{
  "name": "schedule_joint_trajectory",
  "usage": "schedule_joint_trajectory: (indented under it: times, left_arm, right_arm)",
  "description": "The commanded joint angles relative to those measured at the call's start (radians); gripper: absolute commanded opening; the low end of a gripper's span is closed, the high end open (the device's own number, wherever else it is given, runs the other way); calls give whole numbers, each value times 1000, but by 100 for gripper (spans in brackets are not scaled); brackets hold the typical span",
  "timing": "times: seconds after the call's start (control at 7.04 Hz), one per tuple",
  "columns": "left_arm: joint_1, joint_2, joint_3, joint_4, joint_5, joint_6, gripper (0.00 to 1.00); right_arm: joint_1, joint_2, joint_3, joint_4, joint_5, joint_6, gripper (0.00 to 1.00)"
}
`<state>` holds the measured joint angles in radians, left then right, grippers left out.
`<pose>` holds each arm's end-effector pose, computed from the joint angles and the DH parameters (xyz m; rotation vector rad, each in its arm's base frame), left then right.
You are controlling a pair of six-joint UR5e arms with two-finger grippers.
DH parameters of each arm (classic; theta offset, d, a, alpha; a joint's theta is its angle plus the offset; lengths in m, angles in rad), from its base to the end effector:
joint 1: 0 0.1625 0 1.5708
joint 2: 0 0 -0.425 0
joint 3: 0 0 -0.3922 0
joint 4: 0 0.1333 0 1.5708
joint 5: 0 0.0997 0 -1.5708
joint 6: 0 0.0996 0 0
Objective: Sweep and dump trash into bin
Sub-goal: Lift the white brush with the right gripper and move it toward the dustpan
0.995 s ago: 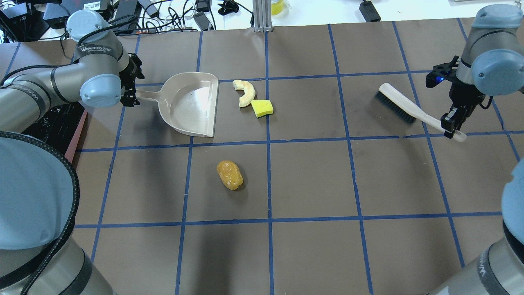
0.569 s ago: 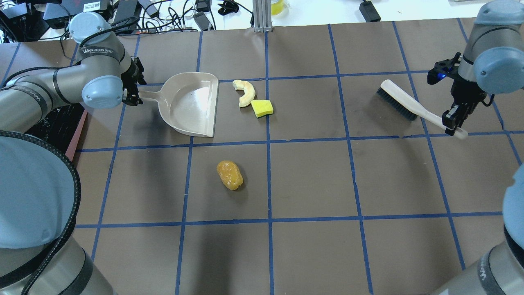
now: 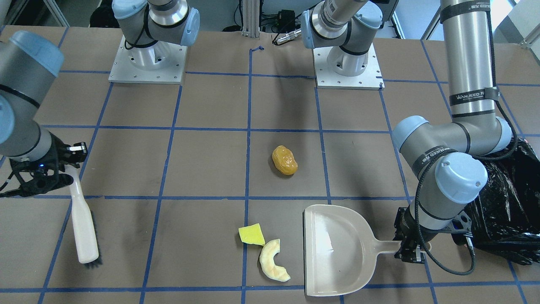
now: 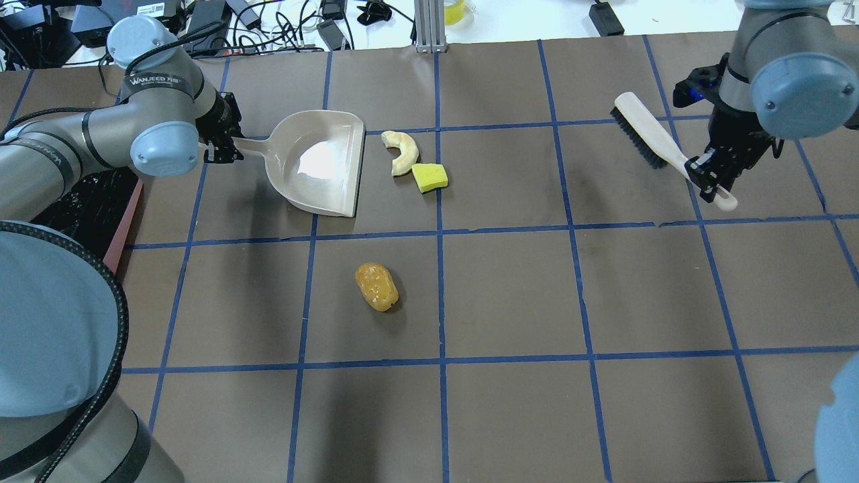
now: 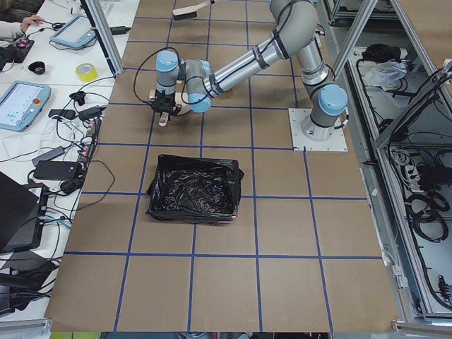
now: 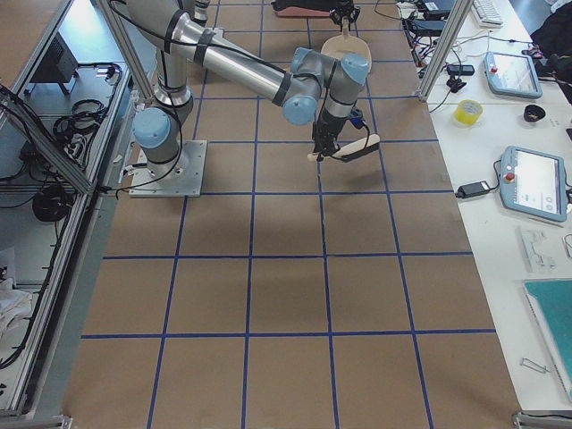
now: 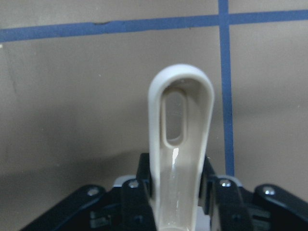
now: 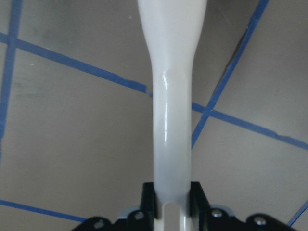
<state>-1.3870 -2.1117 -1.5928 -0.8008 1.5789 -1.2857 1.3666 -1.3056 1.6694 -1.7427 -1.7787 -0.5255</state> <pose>-0.0081 -0.6815 0.2406 2.0308 -2.2458 0.2745 -0.0026 -0.5685 0.3184 0.5083 -2.9490 -0.3804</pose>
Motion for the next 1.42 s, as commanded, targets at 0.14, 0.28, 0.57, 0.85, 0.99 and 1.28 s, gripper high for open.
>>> schedule_joint_trajectory:
  times: [0.14, 0.28, 0.57, 0.85, 0.99, 1.28]
  left_arm:
    - [-73, 19, 8, -5, 135, -7, 0]
    - [-87, 12, 10, -3, 139, -33, 0]
    - [-92, -7, 10, 12, 139, -115, 0]
    - [-93, -34, 10, 31, 142, -154, 0]
    - [-93, -45, 10, 40, 141, -177, 0]
    - [-95, -51, 8, 46, 141, -179, 0]
  right_arm:
    - [257, -4, -13, 75, 92, 526, 3]
    - [319, 14, -13, 77, 128, 677, 3]
    - [435, 51, -25, 71, 185, 902, 2]
    - [503, 118, -86, 60, 325, 1057, 2]
    - [549, 176, -159, 60, 400, 1123, 1]
    - [595, 252, -206, 57, 452, 1202, 0]
